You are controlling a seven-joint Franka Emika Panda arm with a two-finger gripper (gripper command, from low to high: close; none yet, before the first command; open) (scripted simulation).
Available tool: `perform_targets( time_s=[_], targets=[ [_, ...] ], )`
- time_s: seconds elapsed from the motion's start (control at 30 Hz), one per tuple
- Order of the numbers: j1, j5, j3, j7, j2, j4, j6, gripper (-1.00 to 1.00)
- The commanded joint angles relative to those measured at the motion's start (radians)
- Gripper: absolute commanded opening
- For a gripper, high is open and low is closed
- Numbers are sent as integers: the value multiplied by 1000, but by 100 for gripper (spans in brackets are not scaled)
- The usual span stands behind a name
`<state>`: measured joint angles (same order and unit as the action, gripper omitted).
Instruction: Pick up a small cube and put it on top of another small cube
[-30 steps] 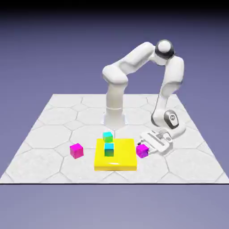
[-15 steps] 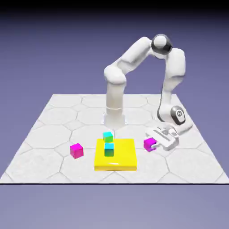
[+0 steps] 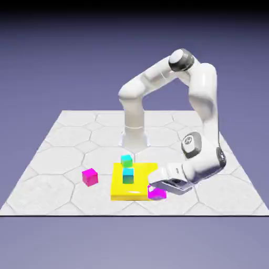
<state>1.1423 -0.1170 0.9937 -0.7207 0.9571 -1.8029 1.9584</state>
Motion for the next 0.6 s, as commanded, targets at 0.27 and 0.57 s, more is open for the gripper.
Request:
perform_targets(
  time_s=[0.27, 0.57],
  targets=[
    [-326, -89, -163, -65, -15, 119, -225, -100],
    [-652, -158, -351, -119, -37, 224, -465, -100]
  ],
)
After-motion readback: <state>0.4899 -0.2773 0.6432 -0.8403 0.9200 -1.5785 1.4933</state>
